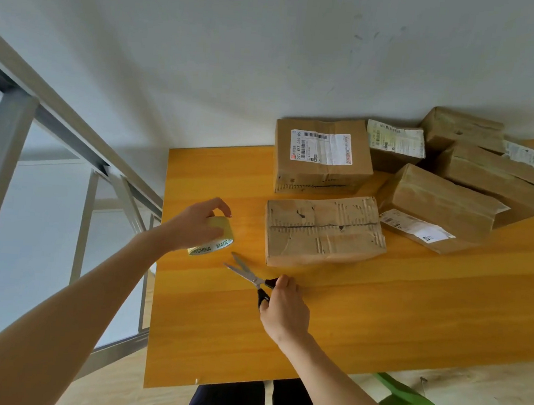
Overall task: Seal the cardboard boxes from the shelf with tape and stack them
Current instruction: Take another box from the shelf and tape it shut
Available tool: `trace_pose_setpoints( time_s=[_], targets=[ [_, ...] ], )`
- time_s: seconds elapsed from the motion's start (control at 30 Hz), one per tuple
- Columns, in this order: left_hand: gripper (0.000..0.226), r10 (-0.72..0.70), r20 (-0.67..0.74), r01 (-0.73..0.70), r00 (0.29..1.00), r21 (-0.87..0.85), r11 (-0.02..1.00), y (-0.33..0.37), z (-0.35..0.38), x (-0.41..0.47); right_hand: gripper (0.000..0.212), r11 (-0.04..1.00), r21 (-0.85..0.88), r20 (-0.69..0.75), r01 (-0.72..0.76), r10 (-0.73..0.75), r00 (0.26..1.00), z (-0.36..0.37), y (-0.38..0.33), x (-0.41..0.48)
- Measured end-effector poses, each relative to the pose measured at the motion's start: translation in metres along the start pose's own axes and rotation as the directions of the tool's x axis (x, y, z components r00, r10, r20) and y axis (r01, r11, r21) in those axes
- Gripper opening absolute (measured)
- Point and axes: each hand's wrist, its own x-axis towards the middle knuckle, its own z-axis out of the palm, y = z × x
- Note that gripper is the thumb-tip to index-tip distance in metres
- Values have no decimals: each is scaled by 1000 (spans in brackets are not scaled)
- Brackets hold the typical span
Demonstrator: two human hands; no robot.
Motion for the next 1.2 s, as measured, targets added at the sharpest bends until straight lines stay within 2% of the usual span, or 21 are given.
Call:
trace_pose_setpoints(
  time_s=[0.23,0.4,0.47,0.53,0.57,0.6,0.63,0.67,0.7,0.77,0.8,0.87,1.0,1.13,1.17,1.2],
  targets=[
    [28,17,42,-12,999,-121,993,8,-13,-7,32,964,-225,-25,141,-151,988,3,4,3],
    [26,38,39,-33,999,-119,992,21,-19,-8,28,932,-275,39,237,-235,971,-2,5,0],
    [24,57,40,-52,998,-112,992,31,-22,-8,23,907,-253,7,337,-346,938,-12,1,-5],
    [22,86,41,-82,995,-89,993,43,-25,-7,20,847,-131,-228,516,-532,815,-28,-8,-12],
    [22,102,42,-98,994,-83,992,50,-27,-7,20,816,-76,-385,573,-554,738,-38,-14,-15],
    [22,119,48,-115,992,-81,990,57,-27,-7,21,805,-22,-567,593,-499,656,-49,-21,-15],
    [23,138,59,-133,989,-81,988,64,-27,-7,23,810,67,-697,583,-380,608,-60,-28,-14],
    [24,156,77,-150,985,-80,985,71,-26,-7,26,806,195,-750,559,-245,615,-73,-35,-11],
    [24,171,99,-163,980,-80,983,78,-24,-7,31,780,347,-731,520,-122,671,-86,-41,-7],
    [24,199,141,-191,970,-67,979,91,-20,-6,39,658,631,-542,410,-4,841,-106,-46,3],
    [24,213,153,-207,965,-52,977,95,-18,-5,35,601,709,-468,368,10,884,-115,-45,7],
    [25,225,161,-222,961,-38,974,103,-14,-4,19,578,727,-458,369,8,889,-125,-38,10],
    [28,246,176,-243,953,-40,969,111,-9,-2,11,554,743,-457,376,9,889,-132,-24,10],
    [60,247,169,-244,954,-41,969,118,-8,-1,7,437,854,-363,283,111,925,-145,-17,12],
    [58,227,174,-218,958,-71,973,118,-9,-1,8,398,882,-326,252,129,936,-150,-15,14],
    [44,217,191,-198,957,-113,974,118,-10,0,8,370,901,-292,225,134,947,-154,-13,15]
  ],
)
